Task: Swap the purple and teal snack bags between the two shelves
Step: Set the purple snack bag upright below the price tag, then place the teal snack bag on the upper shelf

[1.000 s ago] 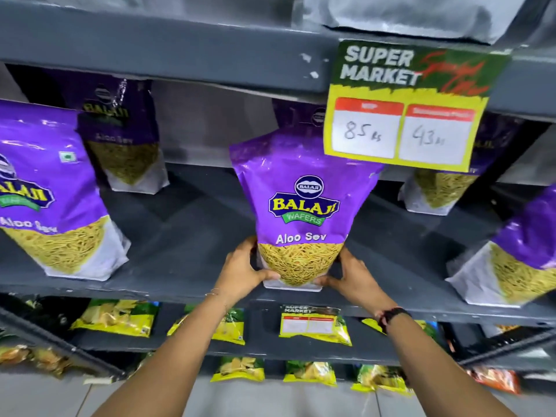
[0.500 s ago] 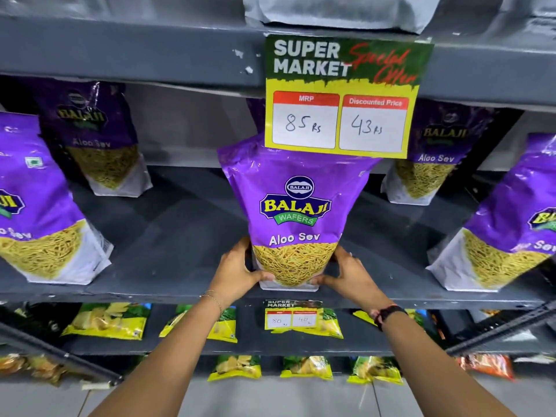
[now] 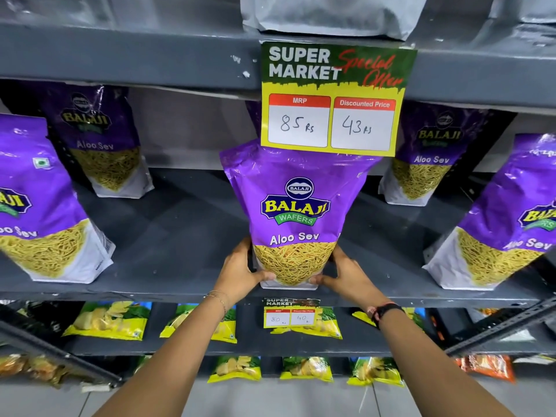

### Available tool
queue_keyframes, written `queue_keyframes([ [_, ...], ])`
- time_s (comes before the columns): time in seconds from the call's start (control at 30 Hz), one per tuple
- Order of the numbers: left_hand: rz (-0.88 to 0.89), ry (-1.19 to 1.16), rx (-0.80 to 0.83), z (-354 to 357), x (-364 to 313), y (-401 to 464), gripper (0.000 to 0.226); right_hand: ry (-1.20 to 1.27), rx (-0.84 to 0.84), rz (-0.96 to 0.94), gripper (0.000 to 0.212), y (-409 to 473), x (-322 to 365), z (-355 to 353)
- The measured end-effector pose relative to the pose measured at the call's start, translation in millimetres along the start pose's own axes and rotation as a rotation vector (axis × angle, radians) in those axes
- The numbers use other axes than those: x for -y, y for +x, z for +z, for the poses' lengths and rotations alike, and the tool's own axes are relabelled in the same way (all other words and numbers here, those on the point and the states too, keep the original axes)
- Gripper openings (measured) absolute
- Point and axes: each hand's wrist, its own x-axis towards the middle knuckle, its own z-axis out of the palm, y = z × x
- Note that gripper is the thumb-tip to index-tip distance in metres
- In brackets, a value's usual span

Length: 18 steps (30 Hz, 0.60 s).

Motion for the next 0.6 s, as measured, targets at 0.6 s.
queue_keyframes([
  [0.6, 0.994, -0.114, -0.913, -108, -159, -26, 0.036, 0.027, -1.084, -1.012, 0.02, -76, 154, -98],
])
